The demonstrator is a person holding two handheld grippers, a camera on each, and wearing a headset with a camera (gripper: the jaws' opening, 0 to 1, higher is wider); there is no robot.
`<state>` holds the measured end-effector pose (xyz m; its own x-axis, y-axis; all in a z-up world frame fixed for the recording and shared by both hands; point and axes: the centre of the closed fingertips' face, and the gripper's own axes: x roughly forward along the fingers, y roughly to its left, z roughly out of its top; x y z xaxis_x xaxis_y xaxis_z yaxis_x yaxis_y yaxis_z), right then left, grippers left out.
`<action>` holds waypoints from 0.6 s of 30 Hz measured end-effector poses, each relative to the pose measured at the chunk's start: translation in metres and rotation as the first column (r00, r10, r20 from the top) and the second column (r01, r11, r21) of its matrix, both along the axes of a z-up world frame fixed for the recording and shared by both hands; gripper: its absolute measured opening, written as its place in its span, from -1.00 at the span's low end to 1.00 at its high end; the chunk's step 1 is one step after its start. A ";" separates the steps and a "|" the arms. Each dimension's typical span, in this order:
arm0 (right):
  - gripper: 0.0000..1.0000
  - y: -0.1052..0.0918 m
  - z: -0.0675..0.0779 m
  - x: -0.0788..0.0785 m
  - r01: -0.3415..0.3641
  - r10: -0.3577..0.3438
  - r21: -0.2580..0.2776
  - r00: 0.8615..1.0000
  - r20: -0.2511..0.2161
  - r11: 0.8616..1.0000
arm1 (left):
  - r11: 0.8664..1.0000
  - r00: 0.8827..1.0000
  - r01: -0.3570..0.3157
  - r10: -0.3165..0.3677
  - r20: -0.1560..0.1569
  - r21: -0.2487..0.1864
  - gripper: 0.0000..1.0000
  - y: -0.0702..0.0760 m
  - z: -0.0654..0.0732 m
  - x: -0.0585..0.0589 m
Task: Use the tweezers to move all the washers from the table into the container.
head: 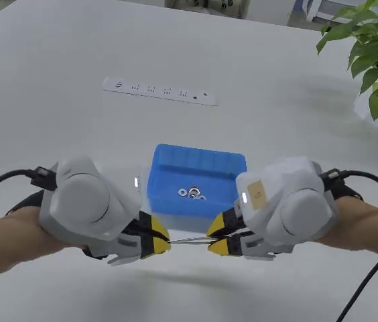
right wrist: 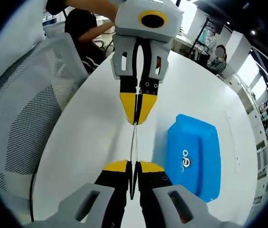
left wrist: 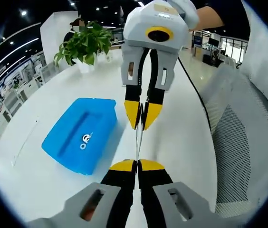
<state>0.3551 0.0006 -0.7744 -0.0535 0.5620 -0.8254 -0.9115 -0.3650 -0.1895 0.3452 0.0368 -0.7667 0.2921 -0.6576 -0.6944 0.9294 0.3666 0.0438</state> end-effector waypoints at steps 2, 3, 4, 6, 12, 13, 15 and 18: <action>-0.84 0.001 -0.010 0.001 0.006 -0.006 -0.009 1.000 -0.007 1.000 | 1.000 1.000 0.012 -0.011 -0.016 0.023 -0.89 0.001 -0.010 0.002; -0.84 0.002 -0.015 0.002 0.026 -0.027 -0.007 0.999 -0.020 1.000 | 0.999 0.999 0.023 -0.022 -0.025 0.039 -0.89 0.002 -0.016 0.003; -0.84 0.003 -0.018 0.002 0.042 -0.042 -0.008 0.998 -0.037 0.999 | 0.999 0.999 0.022 -0.020 -0.030 0.043 -0.89 0.003 -0.019 0.005; -0.83 0.003 -0.025 0.004 0.072 -0.072 -0.009 0.996 -0.047 0.997 | 0.999 0.999 0.015 -0.013 -0.050 0.046 -0.89 0.004 -0.026 0.008; -0.82 0.000 -0.038 0.009 0.098 -0.100 -0.032 0.993 -0.059 0.995 | 0.998 0.992 -0.009 0.017 -0.122 0.065 -0.88 0.004 -0.044 0.012; -0.82 0.002 -0.040 0.013 0.109 -0.110 -0.025 0.992 -0.057 0.994 | 0.999 0.996 -0.027 0.031 -0.085 0.038 -0.88 0.001 -0.038 0.019; -0.81 0.002 -0.038 0.015 0.110 -0.111 -0.028 0.992 -0.053 0.994 | 0.998 0.992 -0.038 0.043 -0.119 0.043 -0.87 0.002 -0.037 0.017; -0.79 0.002 -0.037 0.014 0.096 -0.098 -0.040 0.994 -0.040 0.995 | 0.999 0.990 -0.040 0.044 -0.133 0.036 -0.87 0.000 -0.036 0.014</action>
